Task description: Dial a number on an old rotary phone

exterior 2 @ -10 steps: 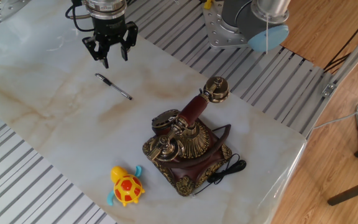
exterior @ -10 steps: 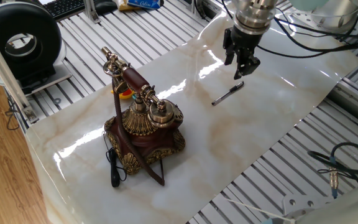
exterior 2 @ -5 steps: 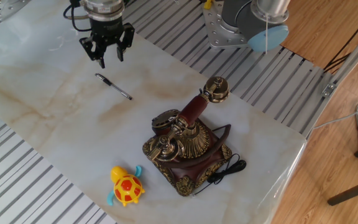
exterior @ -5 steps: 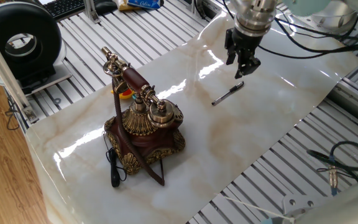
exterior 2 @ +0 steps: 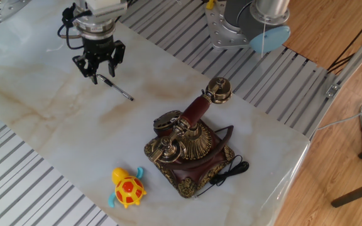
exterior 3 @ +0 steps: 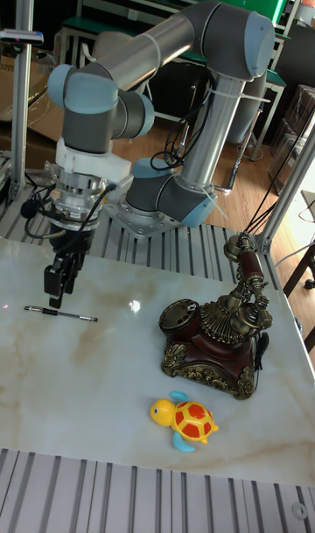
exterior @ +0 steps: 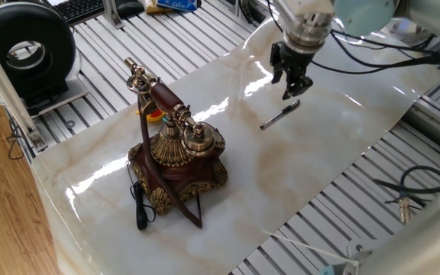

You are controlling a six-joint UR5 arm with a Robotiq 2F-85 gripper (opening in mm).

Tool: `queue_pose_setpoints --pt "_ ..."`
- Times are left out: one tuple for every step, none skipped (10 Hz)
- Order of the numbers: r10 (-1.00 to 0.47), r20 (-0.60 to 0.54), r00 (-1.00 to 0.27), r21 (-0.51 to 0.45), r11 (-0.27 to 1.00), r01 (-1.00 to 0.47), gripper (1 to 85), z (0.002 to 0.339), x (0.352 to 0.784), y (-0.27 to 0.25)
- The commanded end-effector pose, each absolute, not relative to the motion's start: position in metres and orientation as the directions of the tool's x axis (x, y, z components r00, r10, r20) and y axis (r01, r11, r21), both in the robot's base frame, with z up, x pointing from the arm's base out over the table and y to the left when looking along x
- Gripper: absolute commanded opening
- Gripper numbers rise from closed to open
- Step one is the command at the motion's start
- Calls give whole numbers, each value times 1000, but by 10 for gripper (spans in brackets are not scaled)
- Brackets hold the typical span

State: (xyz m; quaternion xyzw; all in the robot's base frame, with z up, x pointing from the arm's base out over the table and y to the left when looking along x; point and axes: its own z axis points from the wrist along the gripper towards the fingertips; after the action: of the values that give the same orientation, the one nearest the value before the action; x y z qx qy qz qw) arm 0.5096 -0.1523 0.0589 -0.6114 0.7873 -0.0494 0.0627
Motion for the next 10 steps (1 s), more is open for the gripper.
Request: queue_pose_setpoints --pt "-966 -62 -250 -157 257 -954 507 49 515 -152" --pt "-971 -65 -231 -153 239 -959 510 48 513 -148" --pt "-967 -78 -242 -107 249 -963 510 43 500 -140" --pt "-973 -69 -221 -107 227 -968 500 36 496 -138" --pt "-978 -62 -197 -124 203 -971 493 30 493 -136" --pt "-982 -67 -179 -139 186 -973 477 24 492 -136" --pt "-982 -70 -174 -142 182 -973 450 24 492 -137" --pt "-980 -88 -177 -135 188 -973 433 24 491 -133" --pt "-983 -90 -160 -143 172 -975 417 25 493 -132" --pt "-985 -87 -148 -149 160 -976 413 25 494 -132"
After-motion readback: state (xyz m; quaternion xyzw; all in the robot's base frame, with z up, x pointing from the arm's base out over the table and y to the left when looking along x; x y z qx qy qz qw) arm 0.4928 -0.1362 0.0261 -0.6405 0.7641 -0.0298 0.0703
